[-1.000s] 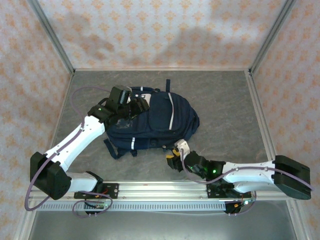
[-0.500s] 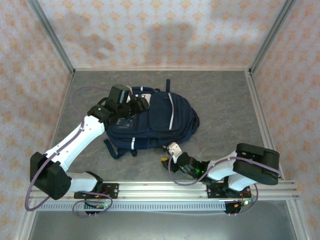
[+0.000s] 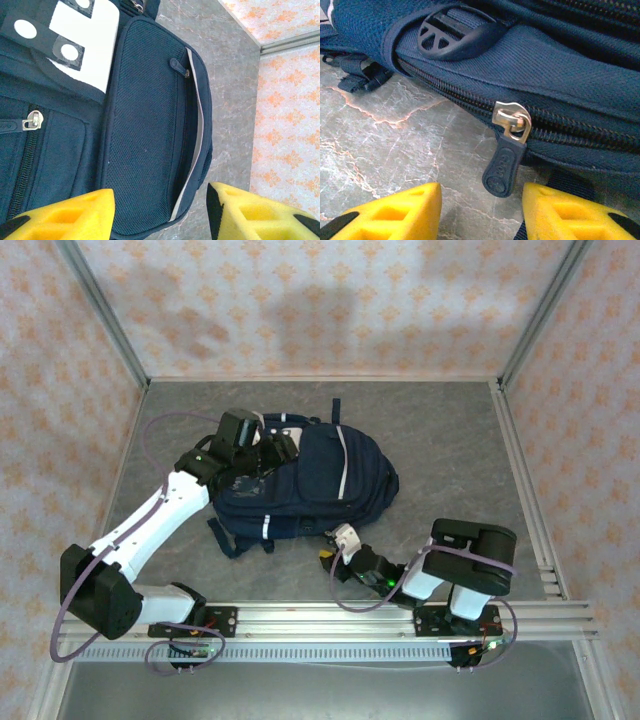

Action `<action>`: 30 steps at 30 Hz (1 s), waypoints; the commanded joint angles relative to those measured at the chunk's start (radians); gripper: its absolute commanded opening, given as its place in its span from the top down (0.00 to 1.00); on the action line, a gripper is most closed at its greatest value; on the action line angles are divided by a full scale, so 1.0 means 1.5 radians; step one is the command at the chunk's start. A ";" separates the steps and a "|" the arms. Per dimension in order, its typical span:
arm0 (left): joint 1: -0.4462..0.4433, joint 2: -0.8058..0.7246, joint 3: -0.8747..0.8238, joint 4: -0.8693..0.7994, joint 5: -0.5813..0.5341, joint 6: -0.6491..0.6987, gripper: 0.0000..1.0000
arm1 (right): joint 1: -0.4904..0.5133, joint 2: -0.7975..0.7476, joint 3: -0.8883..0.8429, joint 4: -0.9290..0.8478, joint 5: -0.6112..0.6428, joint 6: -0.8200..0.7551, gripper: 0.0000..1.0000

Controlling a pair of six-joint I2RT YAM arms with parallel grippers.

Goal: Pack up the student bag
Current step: Zip the student bag at the center of the table.

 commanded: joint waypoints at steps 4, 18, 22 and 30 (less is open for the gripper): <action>0.006 0.005 -0.009 0.020 0.008 0.013 0.49 | -0.008 0.017 0.011 0.069 0.035 -0.013 0.58; 0.006 0.018 -0.009 0.019 0.009 0.013 0.50 | -0.021 0.051 0.014 0.128 0.027 -0.002 0.75; 0.006 0.020 -0.010 0.021 0.010 0.013 0.50 | -0.023 0.049 0.013 0.128 0.026 -0.001 0.87; 0.006 0.024 -0.012 0.019 0.015 0.007 0.52 | -0.029 0.039 0.007 0.109 0.026 0.009 1.00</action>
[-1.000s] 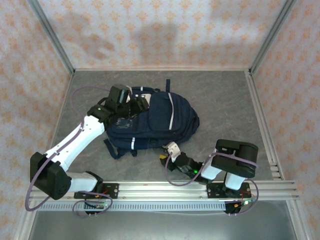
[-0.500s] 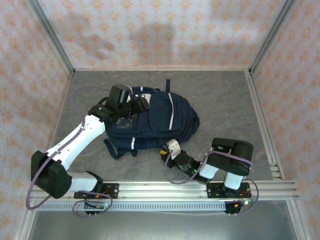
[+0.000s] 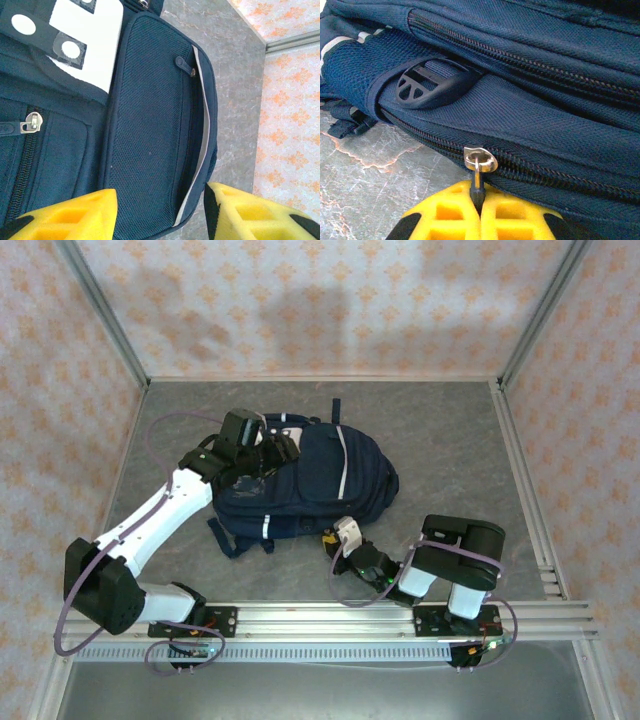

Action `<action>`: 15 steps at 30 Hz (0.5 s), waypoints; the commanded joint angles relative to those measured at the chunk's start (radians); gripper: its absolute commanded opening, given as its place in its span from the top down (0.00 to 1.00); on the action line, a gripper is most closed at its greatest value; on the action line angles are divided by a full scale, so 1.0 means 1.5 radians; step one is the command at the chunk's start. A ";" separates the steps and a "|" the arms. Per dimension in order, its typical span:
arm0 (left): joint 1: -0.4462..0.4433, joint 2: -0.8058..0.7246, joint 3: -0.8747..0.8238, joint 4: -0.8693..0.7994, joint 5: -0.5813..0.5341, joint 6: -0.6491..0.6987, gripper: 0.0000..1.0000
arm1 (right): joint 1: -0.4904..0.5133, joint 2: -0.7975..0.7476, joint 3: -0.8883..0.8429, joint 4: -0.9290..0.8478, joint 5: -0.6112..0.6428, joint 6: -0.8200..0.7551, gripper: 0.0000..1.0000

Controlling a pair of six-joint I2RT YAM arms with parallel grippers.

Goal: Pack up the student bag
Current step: Zip the student bag at the center of the table.

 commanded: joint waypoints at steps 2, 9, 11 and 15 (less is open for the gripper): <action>0.005 0.000 -0.011 0.007 0.009 0.002 0.52 | -0.006 -0.011 -0.003 0.004 0.009 0.007 1.00; -0.010 -0.063 -0.074 -0.016 0.031 -0.048 0.48 | -0.006 -0.124 0.053 -0.288 0.030 0.018 1.00; -0.025 -0.112 -0.112 -0.033 0.018 -0.072 0.45 | -0.005 -0.153 0.077 -0.367 0.048 0.030 1.00; -0.065 -0.198 -0.168 -0.103 -0.037 -0.140 0.41 | -0.006 -0.183 0.096 -0.428 0.094 0.055 1.00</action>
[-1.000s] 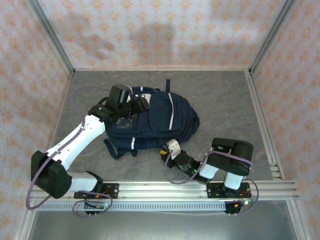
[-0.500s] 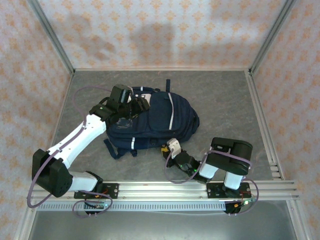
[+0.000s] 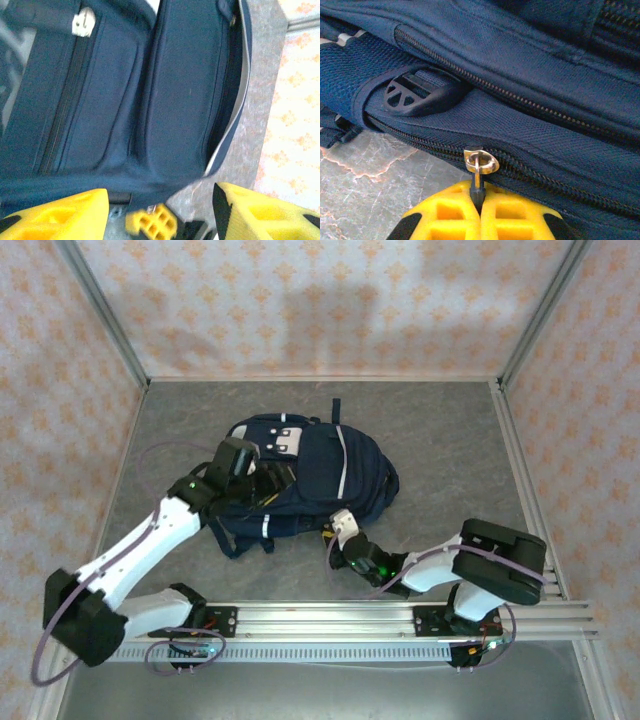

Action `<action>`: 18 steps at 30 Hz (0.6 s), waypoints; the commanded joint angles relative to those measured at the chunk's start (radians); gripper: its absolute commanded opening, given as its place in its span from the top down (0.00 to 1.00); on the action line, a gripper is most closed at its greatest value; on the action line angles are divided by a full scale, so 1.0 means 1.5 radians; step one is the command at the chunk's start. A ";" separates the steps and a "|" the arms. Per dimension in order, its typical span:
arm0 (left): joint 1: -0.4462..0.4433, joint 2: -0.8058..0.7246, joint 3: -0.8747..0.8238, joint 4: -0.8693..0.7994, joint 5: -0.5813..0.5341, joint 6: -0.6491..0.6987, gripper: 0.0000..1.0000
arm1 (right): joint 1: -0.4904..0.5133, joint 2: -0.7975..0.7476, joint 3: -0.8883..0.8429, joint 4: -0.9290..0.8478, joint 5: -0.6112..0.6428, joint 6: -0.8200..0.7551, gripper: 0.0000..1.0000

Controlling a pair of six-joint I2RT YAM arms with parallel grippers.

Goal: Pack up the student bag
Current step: Zip the student bag at the center of the table.

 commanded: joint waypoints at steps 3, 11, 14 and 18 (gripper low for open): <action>-0.052 -0.120 -0.106 -0.067 -0.063 -0.145 0.35 | -0.006 -0.037 0.035 -0.141 0.059 0.035 1.00; -0.086 -0.177 -0.261 0.042 -0.146 -0.240 0.40 | -0.006 -0.047 0.044 -0.180 0.045 0.054 1.00; -0.080 -0.117 -0.245 0.047 -0.157 -0.208 0.42 | -0.006 -0.061 0.038 -0.195 0.054 0.065 1.00; -0.047 -0.041 -0.239 0.065 -0.150 -0.179 0.43 | -0.006 -0.093 0.027 -0.235 0.065 0.074 1.00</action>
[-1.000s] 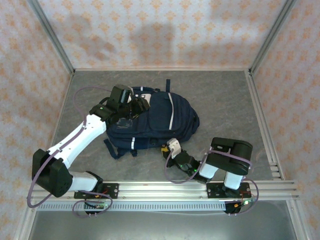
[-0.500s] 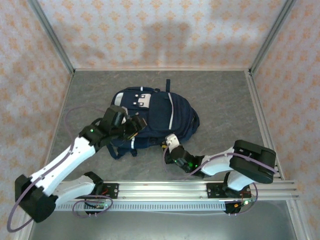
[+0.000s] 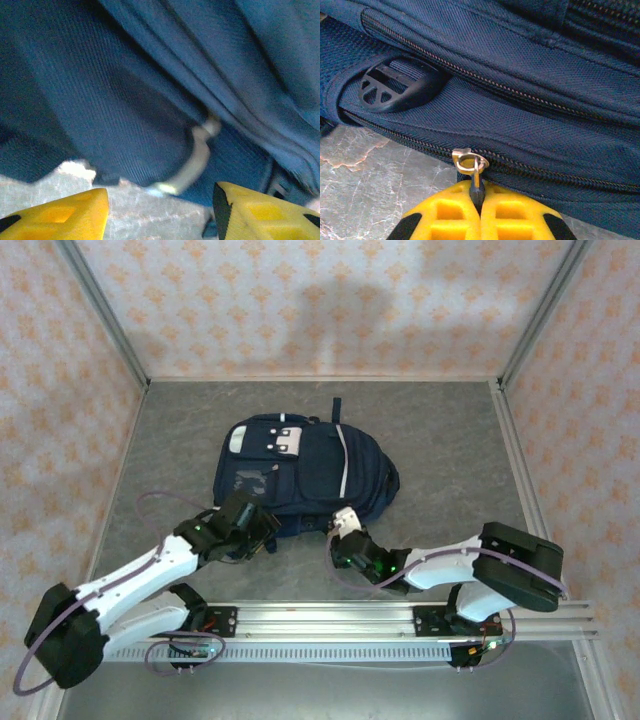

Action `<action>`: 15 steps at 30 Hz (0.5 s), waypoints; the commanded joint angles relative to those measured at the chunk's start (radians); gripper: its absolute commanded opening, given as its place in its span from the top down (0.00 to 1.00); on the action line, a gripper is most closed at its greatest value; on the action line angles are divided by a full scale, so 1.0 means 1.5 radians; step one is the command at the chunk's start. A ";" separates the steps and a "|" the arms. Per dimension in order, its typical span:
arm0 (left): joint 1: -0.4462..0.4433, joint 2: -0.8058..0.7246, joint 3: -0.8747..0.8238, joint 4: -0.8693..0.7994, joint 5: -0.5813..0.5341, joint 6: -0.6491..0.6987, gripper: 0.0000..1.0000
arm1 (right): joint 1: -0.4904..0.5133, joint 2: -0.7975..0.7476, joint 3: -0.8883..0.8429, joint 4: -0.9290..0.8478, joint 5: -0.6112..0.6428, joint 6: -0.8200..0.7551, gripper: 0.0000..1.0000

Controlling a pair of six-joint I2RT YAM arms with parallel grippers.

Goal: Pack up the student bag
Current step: Zip the student bag at the center of the table.

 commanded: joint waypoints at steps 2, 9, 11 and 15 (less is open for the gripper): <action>0.048 0.055 0.016 0.032 -0.030 0.039 0.44 | -0.006 -0.046 -0.010 -0.084 0.058 0.030 1.00; 0.098 0.087 0.021 0.028 -0.034 0.073 0.45 | -0.006 -0.083 -0.003 -0.217 0.104 0.050 1.00; 0.100 0.089 0.026 0.021 -0.040 0.078 0.45 | -0.006 -0.090 -0.001 -0.250 0.127 0.062 1.00; 0.109 0.088 0.035 0.007 -0.052 0.092 0.45 | -0.029 -0.095 0.012 -0.320 0.125 0.096 1.00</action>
